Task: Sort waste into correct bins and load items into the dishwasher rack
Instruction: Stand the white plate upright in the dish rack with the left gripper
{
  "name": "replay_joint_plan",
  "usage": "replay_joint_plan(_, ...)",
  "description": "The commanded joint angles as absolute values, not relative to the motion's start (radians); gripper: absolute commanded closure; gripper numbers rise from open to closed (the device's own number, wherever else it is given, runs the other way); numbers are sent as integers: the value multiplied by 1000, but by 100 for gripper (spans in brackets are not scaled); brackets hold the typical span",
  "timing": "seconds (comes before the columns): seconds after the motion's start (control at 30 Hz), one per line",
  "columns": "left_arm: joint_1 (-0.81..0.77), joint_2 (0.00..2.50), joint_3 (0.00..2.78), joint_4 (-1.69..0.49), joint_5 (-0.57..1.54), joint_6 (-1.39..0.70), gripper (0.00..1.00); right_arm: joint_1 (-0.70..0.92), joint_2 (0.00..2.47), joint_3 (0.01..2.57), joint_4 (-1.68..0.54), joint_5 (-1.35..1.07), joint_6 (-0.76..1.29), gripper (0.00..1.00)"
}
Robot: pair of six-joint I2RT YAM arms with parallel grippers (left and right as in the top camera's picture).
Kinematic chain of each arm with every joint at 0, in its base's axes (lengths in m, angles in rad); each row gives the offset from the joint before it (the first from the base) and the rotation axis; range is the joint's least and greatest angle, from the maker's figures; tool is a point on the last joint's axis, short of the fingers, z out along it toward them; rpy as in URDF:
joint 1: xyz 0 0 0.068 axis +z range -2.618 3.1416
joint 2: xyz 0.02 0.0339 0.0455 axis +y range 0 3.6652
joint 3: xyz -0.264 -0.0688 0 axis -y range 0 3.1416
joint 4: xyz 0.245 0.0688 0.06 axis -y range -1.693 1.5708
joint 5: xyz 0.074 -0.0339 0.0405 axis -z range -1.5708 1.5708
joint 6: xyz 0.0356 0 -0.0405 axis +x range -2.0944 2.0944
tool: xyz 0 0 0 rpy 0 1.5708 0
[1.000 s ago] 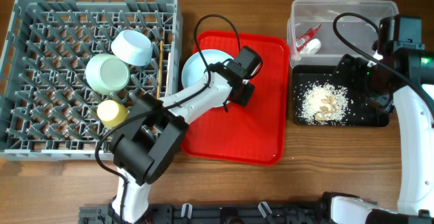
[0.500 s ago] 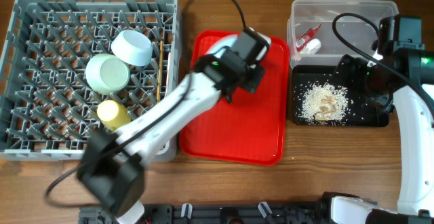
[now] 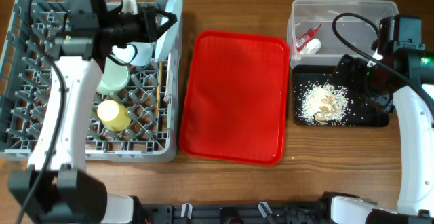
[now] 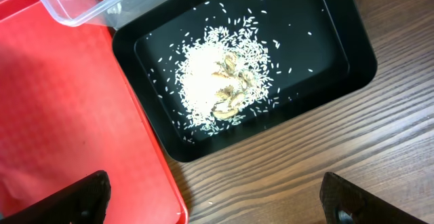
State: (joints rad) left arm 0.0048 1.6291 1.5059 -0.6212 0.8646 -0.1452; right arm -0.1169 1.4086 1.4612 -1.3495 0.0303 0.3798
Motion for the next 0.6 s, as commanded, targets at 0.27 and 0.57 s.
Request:
replay_joint_plan(0.27, 201, 1761, 1520, -653, 880, -190, 0, -119, 1398, 1466, -1313, -115, 247, 0)
replay_joint_plan(0.57, 165, 1611, 1519, -1160, 103, -247, 0, 109, 1434, 1465, -1024, -162, 186, 0)
